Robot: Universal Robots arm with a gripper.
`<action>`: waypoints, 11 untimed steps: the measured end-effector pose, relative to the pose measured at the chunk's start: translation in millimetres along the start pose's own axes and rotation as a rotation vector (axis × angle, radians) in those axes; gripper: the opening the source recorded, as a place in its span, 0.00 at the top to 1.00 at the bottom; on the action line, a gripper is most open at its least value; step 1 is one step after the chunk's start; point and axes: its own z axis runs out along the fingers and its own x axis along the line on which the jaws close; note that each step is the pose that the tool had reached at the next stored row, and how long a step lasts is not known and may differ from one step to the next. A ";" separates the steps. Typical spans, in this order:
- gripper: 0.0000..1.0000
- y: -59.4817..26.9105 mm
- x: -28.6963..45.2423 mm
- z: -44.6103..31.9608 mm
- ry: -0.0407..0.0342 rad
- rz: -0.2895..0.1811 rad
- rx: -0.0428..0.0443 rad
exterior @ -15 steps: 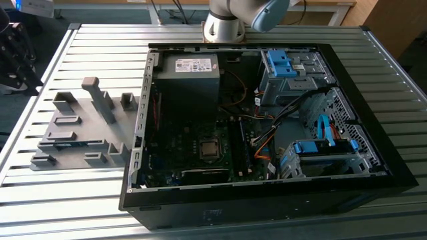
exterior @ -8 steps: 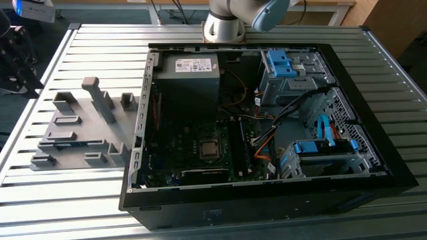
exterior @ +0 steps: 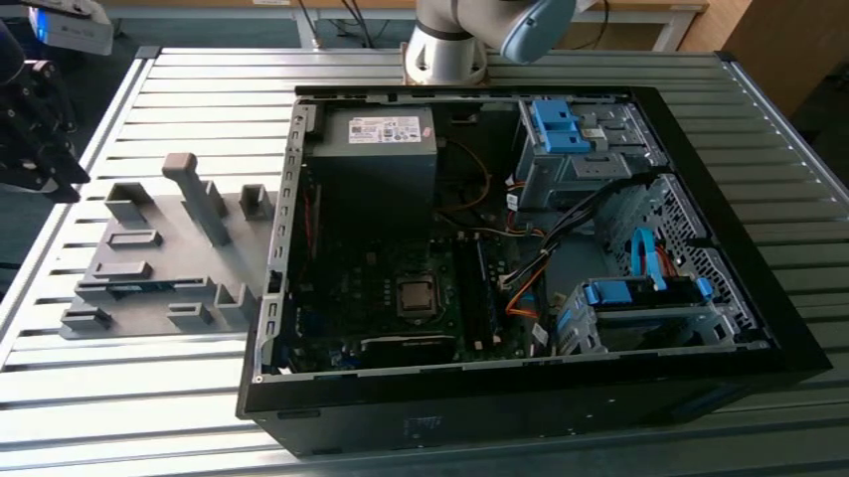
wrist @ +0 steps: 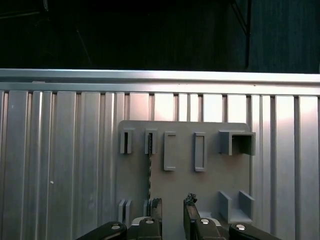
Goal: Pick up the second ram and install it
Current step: 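Pick up the second ram and move it above second insertion slot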
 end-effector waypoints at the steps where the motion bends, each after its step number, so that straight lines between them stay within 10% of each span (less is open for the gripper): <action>1: 0.69 0.0 0.8 1.1 0.0000 0.000 -0.0001; 11: 0.69 -0.3 7.2 11.6 -0.0003 0.000 0.0000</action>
